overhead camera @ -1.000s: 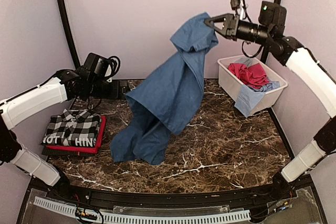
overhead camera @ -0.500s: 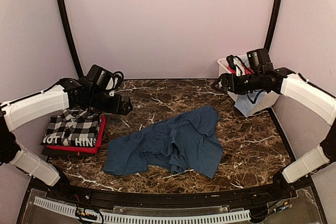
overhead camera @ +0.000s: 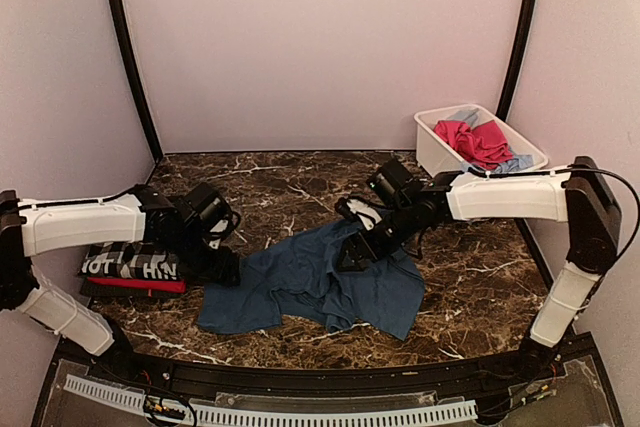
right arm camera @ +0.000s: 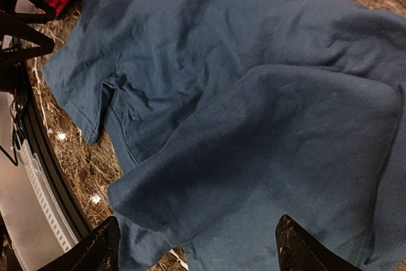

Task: Fold and stack the mixed laundry pile
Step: Rotate the crumpled T-shirt at the center of the board.

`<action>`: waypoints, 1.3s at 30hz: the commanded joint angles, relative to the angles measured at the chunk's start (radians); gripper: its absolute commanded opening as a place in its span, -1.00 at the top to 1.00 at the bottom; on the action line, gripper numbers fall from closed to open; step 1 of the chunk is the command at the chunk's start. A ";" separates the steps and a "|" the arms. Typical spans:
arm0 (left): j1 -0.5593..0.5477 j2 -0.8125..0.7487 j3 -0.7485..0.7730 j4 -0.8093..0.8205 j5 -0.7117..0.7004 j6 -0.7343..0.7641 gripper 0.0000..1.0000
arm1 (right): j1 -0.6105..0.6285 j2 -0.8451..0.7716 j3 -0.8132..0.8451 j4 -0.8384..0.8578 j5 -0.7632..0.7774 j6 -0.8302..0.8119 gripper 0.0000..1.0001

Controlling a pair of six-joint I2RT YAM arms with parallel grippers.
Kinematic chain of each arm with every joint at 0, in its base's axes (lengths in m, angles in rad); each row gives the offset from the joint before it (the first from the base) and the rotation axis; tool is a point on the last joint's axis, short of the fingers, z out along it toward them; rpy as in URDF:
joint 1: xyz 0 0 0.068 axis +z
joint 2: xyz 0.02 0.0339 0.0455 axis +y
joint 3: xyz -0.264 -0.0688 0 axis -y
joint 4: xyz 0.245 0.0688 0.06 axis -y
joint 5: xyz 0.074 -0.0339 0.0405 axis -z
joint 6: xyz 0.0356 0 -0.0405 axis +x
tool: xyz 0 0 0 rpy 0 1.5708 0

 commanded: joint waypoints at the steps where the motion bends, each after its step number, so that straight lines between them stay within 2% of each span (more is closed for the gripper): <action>1: -0.027 -0.026 -0.069 -0.064 0.031 -0.168 -0.35 | 0.039 0.094 0.060 0.021 0.033 -0.050 -0.62; 7: -0.044 -0.008 -0.109 -0.030 0.028 -0.262 -0.38 | 0.049 0.177 0.095 -0.004 0.076 -0.096 -0.56; 13: -0.043 0.102 -0.096 0.045 0.030 -0.242 -0.25 | 0.046 0.223 0.057 -0.033 0.159 -0.075 -0.51; 17: -0.027 0.208 -0.015 0.074 0.004 -0.210 -0.05 | 0.041 0.167 -0.030 -0.034 0.176 -0.058 -0.57; 24: 0.157 0.403 0.192 0.130 0.037 -0.111 0.41 | 0.037 0.161 -0.150 -0.010 0.081 -0.048 -0.55; 28: 0.226 0.520 0.380 0.124 0.052 -0.038 0.49 | 0.096 0.152 -0.165 0.028 -0.046 -0.016 -0.53; 30: 0.256 0.582 0.480 0.110 0.071 0.001 0.48 | 0.139 0.144 -0.141 0.045 -0.105 0.002 -0.54; 32: 0.278 0.630 0.594 0.059 0.068 0.041 0.37 | 0.157 0.118 -0.109 0.056 -0.155 0.022 -0.55; 35: 0.287 0.622 0.716 -0.005 0.021 0.090 0.04 | 0.154 0.040 -0.081 0.024 -0.103 0.041 -0.57; 39: 0.286 0.494 0.657 -0.017 0.021 0.122 -0.23 | 0.159 -0.067 -0.080 -0.055 0.008 0.045 -0.52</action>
